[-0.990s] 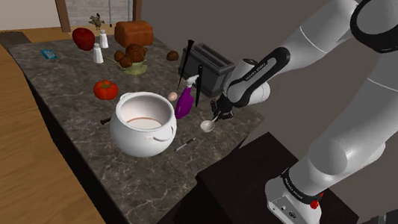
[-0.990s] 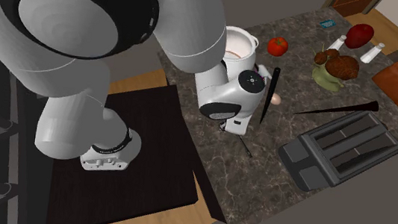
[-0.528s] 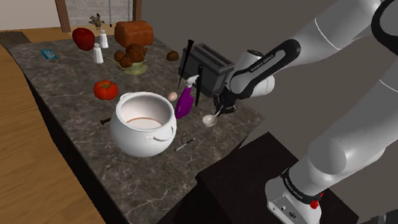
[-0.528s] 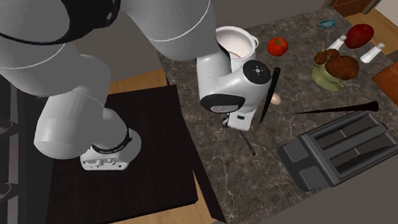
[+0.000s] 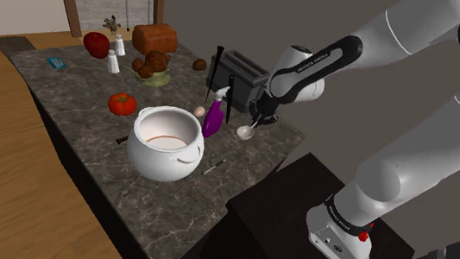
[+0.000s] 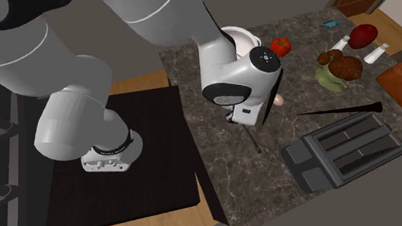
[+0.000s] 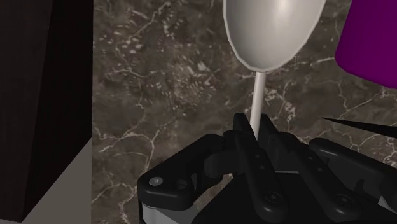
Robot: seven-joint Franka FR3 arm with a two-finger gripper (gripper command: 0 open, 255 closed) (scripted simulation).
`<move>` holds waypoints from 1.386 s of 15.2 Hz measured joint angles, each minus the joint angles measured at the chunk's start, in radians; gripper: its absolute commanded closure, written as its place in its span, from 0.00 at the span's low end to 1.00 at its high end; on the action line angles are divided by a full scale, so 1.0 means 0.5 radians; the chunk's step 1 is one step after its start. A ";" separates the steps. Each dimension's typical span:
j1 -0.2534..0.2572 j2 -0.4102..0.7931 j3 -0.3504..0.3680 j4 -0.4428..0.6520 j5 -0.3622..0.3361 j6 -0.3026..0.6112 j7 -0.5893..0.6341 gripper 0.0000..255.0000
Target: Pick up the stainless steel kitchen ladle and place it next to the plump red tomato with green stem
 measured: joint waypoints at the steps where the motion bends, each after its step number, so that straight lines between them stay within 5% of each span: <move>1: 0.001 -0.026 0.000 0.004 0.005 -0.029 -0.002 1.00; 8: 0.013 -0.023 0.026 0.173 -0.035 -0.193 0.079 1.00; 21: 0.251 0.777 0.057 1.288 -0.398 -0.517 0.597 1.00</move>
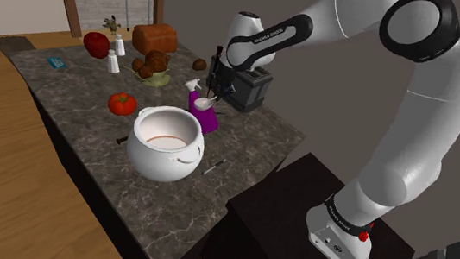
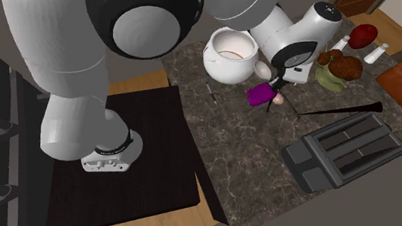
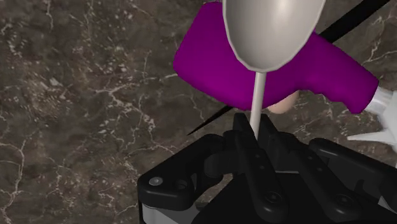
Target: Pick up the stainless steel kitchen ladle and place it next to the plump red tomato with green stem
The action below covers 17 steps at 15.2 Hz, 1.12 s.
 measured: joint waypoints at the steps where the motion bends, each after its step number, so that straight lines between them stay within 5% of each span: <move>1: 0.022 0.054 -0.002 0.101 -0.014 -0.048 0.023 1.00; 12: 0.300 0.878 -0.061 1.468 -0.138 -0.592 0.170 1.00; 17: 0.317 0.990 -0.074 1.527 -0.151 -0.542 0.175 1.00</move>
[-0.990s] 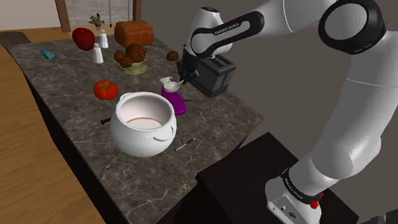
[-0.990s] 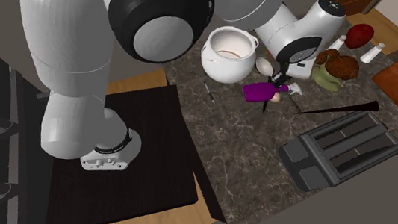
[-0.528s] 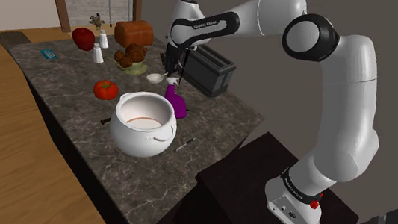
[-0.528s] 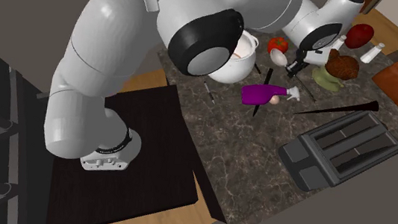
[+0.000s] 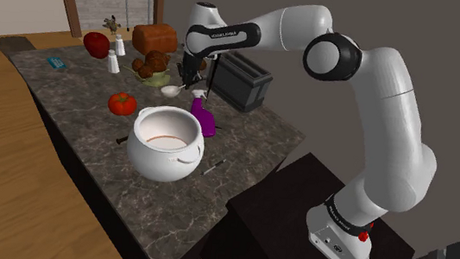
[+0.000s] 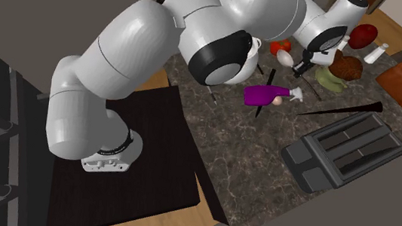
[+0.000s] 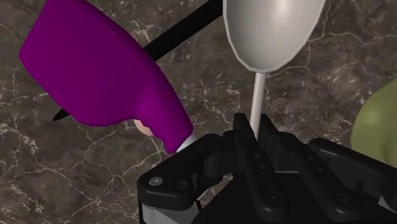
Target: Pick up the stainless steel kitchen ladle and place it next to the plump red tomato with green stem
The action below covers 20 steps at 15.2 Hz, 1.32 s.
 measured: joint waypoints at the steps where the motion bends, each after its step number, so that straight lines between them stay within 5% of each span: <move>1: 0.003 0.021 -0.002 0.012 -0.002 0.009 0.000 1.00; 20: 0.031 0.346 -0.042 0.078 -0.038 0.271 0.008 1.00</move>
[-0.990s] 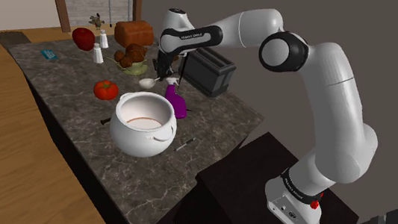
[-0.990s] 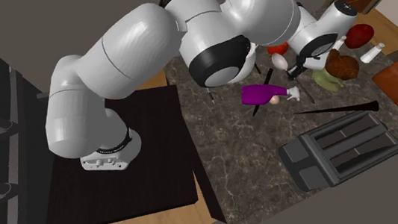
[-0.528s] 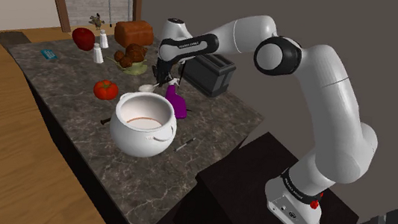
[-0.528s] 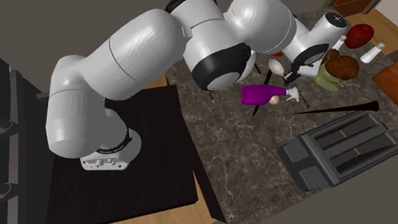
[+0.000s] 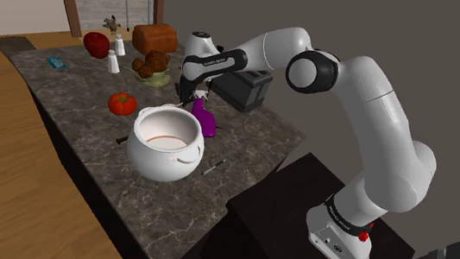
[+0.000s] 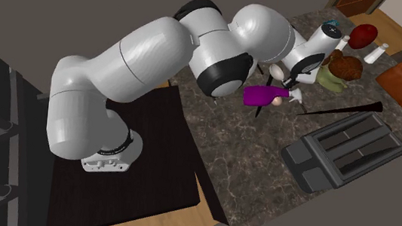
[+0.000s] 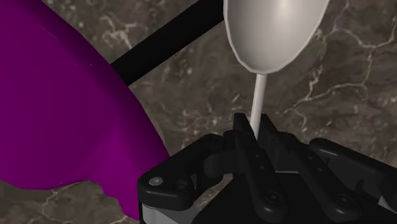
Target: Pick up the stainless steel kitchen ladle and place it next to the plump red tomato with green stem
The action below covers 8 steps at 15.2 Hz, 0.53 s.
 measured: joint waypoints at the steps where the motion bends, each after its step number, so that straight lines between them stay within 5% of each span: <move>1: -0.001 0.004 -0.001 -0.003 -0.001 0.007 0.000 1.00; 5: -0.001 0.004 -0.001 -0.012 -0.001 0.016 0.000 1.00; 6: -0.001 0.005 -0.001 -0.012 -0.001 0.016 0.000 0.00; 8: -0.001 0.005 -0.001 -0.011 -0.001 0.016 0.000 0.00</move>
